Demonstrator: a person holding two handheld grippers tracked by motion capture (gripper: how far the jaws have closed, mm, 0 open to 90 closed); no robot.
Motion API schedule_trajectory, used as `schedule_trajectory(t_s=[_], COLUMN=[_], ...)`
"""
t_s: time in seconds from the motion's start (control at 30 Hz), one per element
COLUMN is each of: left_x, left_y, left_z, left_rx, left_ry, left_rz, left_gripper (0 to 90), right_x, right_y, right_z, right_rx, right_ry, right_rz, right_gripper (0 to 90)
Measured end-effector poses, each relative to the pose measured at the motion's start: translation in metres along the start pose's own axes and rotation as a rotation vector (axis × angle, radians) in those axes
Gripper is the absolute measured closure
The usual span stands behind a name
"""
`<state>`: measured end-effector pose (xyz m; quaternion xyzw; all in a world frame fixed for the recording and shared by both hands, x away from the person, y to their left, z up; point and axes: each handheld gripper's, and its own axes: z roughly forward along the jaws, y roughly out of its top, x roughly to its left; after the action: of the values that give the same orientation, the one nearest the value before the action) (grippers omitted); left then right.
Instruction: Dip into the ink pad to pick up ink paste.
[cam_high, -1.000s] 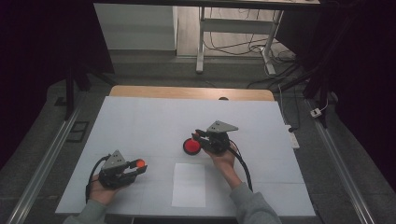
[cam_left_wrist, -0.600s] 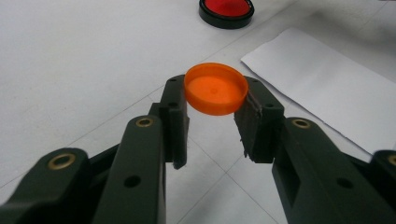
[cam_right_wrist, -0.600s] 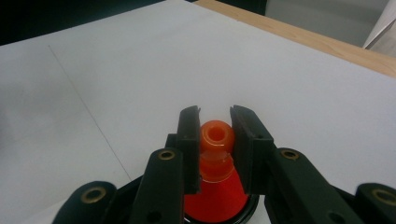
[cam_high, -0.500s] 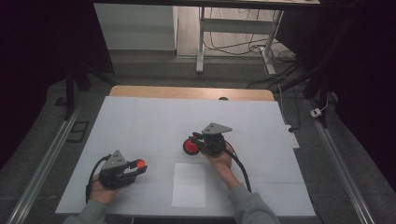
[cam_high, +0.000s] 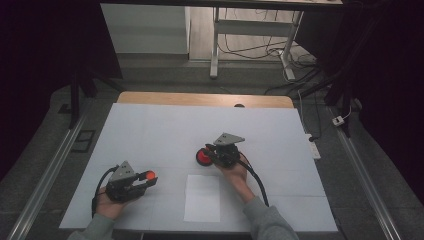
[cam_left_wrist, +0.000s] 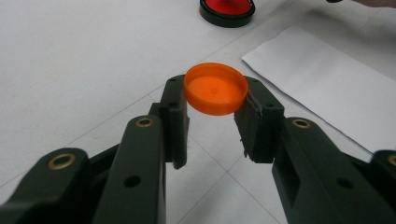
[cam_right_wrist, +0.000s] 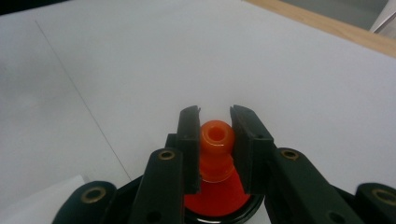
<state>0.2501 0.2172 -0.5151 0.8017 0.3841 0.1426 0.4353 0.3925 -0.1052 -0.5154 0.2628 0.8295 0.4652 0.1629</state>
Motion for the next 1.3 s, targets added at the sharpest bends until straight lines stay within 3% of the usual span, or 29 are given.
schedule_trajectory(t_s=[0.1,0.5,1.3], left_x=[0.000,0.000,0.000], left_y=[0.000,0.000,0.000], left_z=[0.000,-0.001,-0.001], left_rx=[-0.002,-0.004,-0.001], left_ry=[0.002,0.001,-0.001], left_rz=[0.000,-0.002,-0.004], left_gripper=[65.1,65.1,65.1], right_x=[0.001,0.005,0.004], right_y=[-0.004,-0.006,-0.012], right_z=[0.006,0.006,0.006], right_rx=[0.034,0.034,-0.006], right_ry=[0.001,-0.020,-0.022], right_rz=[-0.013,-0.030,-0.005], right_gripper=[72.4,72.6,72.7])
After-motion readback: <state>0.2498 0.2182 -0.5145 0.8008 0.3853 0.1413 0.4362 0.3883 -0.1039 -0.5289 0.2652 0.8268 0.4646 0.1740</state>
